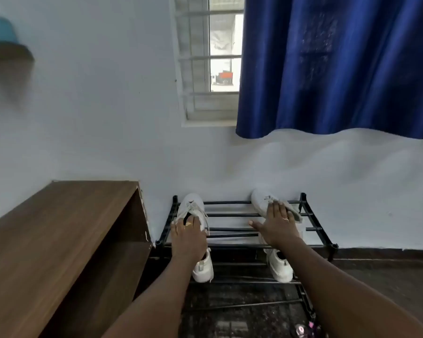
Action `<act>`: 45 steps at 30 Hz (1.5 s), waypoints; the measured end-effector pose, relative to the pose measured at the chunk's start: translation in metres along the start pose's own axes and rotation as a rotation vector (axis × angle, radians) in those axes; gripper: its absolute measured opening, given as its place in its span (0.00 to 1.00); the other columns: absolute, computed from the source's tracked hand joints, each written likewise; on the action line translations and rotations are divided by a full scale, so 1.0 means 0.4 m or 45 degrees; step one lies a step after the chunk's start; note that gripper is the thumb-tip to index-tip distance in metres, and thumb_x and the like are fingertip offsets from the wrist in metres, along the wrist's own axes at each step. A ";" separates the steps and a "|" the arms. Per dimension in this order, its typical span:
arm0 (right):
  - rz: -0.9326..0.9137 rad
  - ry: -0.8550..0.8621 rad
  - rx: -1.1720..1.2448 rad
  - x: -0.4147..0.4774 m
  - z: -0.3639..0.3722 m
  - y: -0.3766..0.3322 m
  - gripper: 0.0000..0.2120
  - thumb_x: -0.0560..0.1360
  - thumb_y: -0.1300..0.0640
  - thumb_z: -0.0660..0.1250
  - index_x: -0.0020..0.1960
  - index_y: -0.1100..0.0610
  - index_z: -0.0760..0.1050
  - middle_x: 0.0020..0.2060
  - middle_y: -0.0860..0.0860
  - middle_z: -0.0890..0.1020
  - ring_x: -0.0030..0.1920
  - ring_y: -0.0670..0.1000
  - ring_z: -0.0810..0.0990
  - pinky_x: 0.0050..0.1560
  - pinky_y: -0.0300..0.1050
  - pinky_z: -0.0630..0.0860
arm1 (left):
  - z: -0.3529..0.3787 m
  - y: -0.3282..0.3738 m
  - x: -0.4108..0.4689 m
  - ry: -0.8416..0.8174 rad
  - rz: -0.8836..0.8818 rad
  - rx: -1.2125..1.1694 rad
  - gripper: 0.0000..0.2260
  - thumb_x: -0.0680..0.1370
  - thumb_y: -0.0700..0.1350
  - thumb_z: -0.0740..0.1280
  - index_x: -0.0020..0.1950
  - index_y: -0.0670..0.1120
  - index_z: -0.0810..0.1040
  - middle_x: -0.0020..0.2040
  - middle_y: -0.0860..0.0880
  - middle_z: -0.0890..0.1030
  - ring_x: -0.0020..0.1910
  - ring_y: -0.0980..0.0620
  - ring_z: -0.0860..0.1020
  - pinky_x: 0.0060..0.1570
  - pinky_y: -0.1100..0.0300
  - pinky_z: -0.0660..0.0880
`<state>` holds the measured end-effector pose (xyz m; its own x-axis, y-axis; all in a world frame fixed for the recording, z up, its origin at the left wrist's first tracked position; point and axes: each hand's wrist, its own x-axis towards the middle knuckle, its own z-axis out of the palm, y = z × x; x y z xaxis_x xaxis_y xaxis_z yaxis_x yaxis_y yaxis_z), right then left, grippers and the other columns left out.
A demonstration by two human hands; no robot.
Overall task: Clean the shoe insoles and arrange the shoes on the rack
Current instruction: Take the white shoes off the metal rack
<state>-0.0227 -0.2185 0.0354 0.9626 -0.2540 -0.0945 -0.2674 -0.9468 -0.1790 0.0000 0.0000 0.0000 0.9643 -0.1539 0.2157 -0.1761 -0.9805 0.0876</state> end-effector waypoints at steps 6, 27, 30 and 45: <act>0.046 0.014 -0.139 0.046 0.007 0.101 0.45 0.76 0.36 0.57 0.76 0.64 0.39 0.76 0.57 0.44 0.76 0.55 0.40 0.74 0.53 0.42 | 0.044 0.015 0.043 -0.178 -0.135 0.027 0.25 0.79 0.56 0.58 0.74 0.50 0.57 0.73 0.54 0.62 0.73 0.43 0.55 0.68 0.34 0.53; -0.152 0.643 -0.128 -0.044 0.171 0.060 0.18 0.48 0.69 0.77 0.33 0.60 0.73 0.28 0.56 0.76 0.27 0.59 0.76 0.25 0.49 0.73 | 0.120 0.030 -0.029 0.130 -0.482 -0.329 0.15 0.75 0.42 0.69 0.59 0.47 0.70 0.63 0.48 0.70 0.62 0.45 0.71 0.48 0.58 0.74; -0.185 0.685 -0.055 -0.132 0.172 0.017 0.16 0.49 0.71 0.76 0.32 0.61 0.73 0.27 0.56 0.76 0.26 0.59 0.75 0.24 0.48 0.73 | 0.068 0.057 -0.121 0.127 -0.476 -0.313 0.13 0.73 0.45 0.70 0.55 0.48 0.71 0.58 0.48 0.74 0.59 0.46 0.73 0.43 0.56 0.74; -0.377 0.645 0.015 -0.545 0.441 0.004 0.03 0.62 0.65 0.62 0.31 0.58 0.72 0.27 0.54 0.73 0.26 0.57 0.74 0.24 0.46 0.72 | 0.206 0.039 -0.640 -0.116 -0.368 -0.380 0.26 0.39 0.46 0.81 0.31 0.49 0.72 0.32 0.52 0.76 0.31 0.48 0.78 0.17 0.59 0.69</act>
<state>-0.2408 -0.1296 -0.1169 0.8967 -0.0449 0.4404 0.0181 -0.9903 -0.1379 -0.2331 0.0142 -0.1338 0.9935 0.0991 0.0552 0.0677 -0.9083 0.4128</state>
